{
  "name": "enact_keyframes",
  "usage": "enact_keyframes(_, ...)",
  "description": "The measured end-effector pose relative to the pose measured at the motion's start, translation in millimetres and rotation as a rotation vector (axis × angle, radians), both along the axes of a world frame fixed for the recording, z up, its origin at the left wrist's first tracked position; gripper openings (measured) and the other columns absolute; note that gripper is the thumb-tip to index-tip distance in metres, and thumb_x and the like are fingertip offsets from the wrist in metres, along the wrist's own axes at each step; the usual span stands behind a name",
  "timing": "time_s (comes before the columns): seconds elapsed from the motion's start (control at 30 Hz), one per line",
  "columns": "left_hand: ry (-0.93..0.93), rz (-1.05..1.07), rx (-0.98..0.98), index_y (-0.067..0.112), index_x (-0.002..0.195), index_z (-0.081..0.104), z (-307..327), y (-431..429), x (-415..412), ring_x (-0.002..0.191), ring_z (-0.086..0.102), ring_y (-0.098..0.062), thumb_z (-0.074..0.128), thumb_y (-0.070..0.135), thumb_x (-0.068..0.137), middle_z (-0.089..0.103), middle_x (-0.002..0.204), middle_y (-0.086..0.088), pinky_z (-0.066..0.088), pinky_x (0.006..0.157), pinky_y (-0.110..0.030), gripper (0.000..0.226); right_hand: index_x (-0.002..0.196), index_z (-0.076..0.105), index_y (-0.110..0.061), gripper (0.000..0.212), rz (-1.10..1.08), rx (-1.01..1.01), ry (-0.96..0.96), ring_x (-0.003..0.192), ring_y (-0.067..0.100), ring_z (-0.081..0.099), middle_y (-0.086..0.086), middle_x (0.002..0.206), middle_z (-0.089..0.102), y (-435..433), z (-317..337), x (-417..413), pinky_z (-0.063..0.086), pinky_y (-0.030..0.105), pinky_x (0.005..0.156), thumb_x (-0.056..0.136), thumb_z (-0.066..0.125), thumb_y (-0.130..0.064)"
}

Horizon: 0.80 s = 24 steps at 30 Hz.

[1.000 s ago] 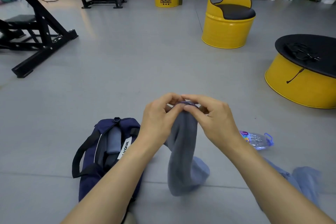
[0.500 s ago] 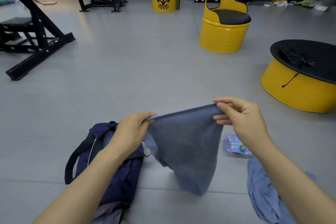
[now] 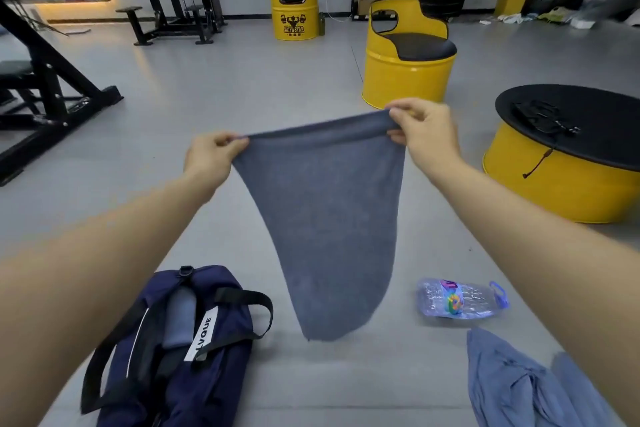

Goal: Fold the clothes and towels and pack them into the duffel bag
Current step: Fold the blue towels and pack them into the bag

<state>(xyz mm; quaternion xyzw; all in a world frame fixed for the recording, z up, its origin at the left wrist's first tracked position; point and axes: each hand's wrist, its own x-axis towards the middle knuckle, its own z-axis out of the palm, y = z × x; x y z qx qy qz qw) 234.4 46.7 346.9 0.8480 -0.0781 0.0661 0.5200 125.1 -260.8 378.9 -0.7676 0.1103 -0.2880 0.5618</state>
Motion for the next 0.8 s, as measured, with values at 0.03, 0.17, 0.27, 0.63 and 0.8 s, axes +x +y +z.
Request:
enact_keyframes(0.03, -0.038, 0.001, -0.015, 0.019, 0.091, 0.071, 16.1, -4.8, 3.3, 0.08, 0.053, -0.014, 0.069, 0.025, 0.095, 0.062, 0.078, 0.0, 0.042, 0.068, -0.026, 0.008, 0.098, 0.074, -0.021, 0.014, -0.003, -0.011, -0.031, 0.079, 0.016, 0.071, -0.002, 0.089, 0.072, -4.0, 13.6, 2.3, 0.06, 0.026, 0.074, 0.097, 0.062, -0.014)
enact_keyframes(0.17, -0.097, -0.054, -0.135, 0.028, 0.08, 0.068, 67.4, -10.3, -3.0, 0.079, 0.056, -0.01, 0.068, 0.029, 0.095, 0.061, 0.081, 0.004, 0.053, 0.069, -0.026, 0.014, 0.102, 0.074, -0.017, 0.014, 0.007, -0.04, -0.107, 0.076, 0.015, 0.07, 0.007, 0.093, 0.072, -21.3, 51.3, -7.2, 0.06, 0.026, 0.074, 0.098, 0.061, -0.014)
enact_keyframes(0.27, -0.117, -0.116, -0.139, 0.024, 0.086, 0.071, 76.2, -8.0, -23.1, 0.077, 0.058, -0.007, 0.067, 0.022, 0.096, 0.063, 0.079, 0.006, 0.056, 0.073, -0.024, 0.011, 0.106, 0.073, -0.012, 0.015, 0.035, -0.036, -0.101, 0.079, 0.019, 0.071, 0.012, 0.098, 0.071, -26.2, 52.3, -27.3, 0.061, 0.027, 0.077, 0.099, 0.06, -0.013)
enact_keyframes(0.63, 0.072, -0.252, 0.364, 0.034, 0.088, 0.074, -76.5, 37.7, -97.0, 0.081, 0.061, -0.018, 0.067, 0.031, 0.094, 0.07, 0.078, 0.006, 0.047, 0.077, -0.036, 0.01, 0.097, 0.07, -0.005, 0.012, 0.164, 0.131, 0.26, 0.085, 0.023, 0.066, 0.017, 0.091, 0.069, -17.8, -139.1, -113.1, 0.057, 0.017, 0.078, 0.097, 0.058, -0.001)
enact_keyframes(0.8, 0.264, -0.321, 0.489, 0.034, 0.089, 0.074, -210.0, 50.6, -134.6, 0.079, 0.065, -0.011, 0.066, 0.04, 0.091, 0.071, 0.079, 0.012, 0.051, 0.077, -0.036, 0.011, 0.09, 0.07, -0.008, 0.016, 0.111, 0.211, 0.448, 0.078, 0.017, 0.066, 0.005, 0.08, 0.071, -4.0, -272.0, -143.4, 0.057, 0.016, 0.074, 0.097, 0.059, 0.001)
